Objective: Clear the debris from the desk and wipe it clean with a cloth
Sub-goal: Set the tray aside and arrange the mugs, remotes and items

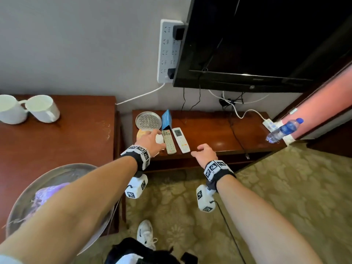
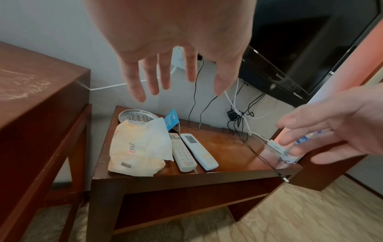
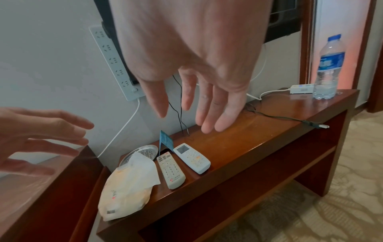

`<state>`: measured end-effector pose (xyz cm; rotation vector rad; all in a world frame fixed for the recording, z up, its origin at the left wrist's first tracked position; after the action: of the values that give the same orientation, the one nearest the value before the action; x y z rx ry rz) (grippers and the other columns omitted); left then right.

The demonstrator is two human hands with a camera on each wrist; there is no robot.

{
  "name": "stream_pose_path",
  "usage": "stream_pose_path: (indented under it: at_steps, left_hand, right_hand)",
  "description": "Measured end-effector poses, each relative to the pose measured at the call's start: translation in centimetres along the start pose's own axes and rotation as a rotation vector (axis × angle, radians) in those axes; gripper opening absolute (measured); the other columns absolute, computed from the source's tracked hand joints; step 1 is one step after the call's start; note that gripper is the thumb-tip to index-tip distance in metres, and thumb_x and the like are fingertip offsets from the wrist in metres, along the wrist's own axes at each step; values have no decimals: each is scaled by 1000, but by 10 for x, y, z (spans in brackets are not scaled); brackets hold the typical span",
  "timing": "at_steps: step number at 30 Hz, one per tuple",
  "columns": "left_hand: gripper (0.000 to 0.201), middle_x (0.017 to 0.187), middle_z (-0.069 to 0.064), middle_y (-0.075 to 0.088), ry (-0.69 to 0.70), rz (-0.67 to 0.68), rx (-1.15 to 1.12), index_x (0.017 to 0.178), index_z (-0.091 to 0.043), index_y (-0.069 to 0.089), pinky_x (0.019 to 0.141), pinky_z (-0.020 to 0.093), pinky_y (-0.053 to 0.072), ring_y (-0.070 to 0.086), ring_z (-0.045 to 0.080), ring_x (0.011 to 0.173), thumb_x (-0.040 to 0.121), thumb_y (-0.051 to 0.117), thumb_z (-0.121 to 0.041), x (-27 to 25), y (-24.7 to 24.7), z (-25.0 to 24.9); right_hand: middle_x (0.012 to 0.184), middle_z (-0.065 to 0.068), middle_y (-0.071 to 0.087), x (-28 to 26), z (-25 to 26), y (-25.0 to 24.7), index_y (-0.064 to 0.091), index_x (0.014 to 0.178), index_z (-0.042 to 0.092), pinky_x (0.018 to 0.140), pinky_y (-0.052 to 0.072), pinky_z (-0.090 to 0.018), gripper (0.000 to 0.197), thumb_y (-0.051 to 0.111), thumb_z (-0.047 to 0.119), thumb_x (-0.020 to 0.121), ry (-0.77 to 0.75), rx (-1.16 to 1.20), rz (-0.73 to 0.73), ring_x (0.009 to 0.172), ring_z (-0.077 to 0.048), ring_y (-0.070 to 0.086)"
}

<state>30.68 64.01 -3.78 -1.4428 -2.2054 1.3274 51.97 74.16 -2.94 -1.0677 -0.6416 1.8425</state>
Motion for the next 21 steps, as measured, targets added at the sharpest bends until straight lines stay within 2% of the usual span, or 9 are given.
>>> stream_pose_path:
  at_steps: [6,8,11,14,16,19,21]
  left_hand:
    - [58,146,6,41,-74,79,-13,139,-29,37,94,38,44,53,28,120,89,63,-41,34,11,7]
    - [59,143,7,45,-101,89,-33,139,-30,37,93,36,43,53,27,119,88,63,-42,44,14,10]
    - [58,132,7,56,-141,127,-85,139,-31,37,84,30,41,56,24,107,88,63,-42,55,28,13]
    - [57,119,7,63,-204,166,-90,135,-33,38,80,30,43,57,21,93,86,63,-46,67,47,18]
    - [53,113,6,65,-245,174,-94,131,-32,42,82,32,45,58,21,94,85,63,-47,74,58,21]
    - [50,116,3,64,-305,195,-106,130,-30,46,89,34,46,59,23,102,86,63,-46,86,76,23]
    - [54,120,4,64,-345,199,-140,134,-30,45,86,32,45,59,22,103,86,64,-44,98,90,24]
  right_hand:
    - [131,-5,60,43,27,6,51,129,19,75,41,-25,38,62,28,94,-57,-89,74,113,-22,58]
    - [130,-4,61,58,33,8,51,130,19,70,40,-24,38,62,28,95,-77,-118,92,113,-22,59]
    - [130,-4,61,79,35,11,50,131,18,75,40,-25,39,62,28,95,-85,-145,122,112,-21,59]
    - [130,-4,60,102,31,18,49,132,18,77,41,-26,40,62,27,95,-82,-177,158,112,-22,59]
    - [130,-4,60,119,25,25,49,132,18,79,41,-26,41,62,27,95,-79,-203,188,114,-23,58]
    - [131,-5,59,146,18,37,48,132,18,84,45,-30,42,63,26,94,-91,-250,230,115,-24,58]
    - [131,-6,59,164,12,46,47,133,18,88,48,-33,44,65,25,93,-107,-276,263,114,-25,58]
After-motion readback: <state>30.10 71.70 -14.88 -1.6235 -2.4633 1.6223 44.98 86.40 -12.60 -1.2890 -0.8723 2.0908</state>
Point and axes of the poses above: each hand's wrist, its own x-axis towards the middle knuckle, its own y-axis out of the palm, z = x × y, the point moved 7 cm from there along x, towards the middle knuckle
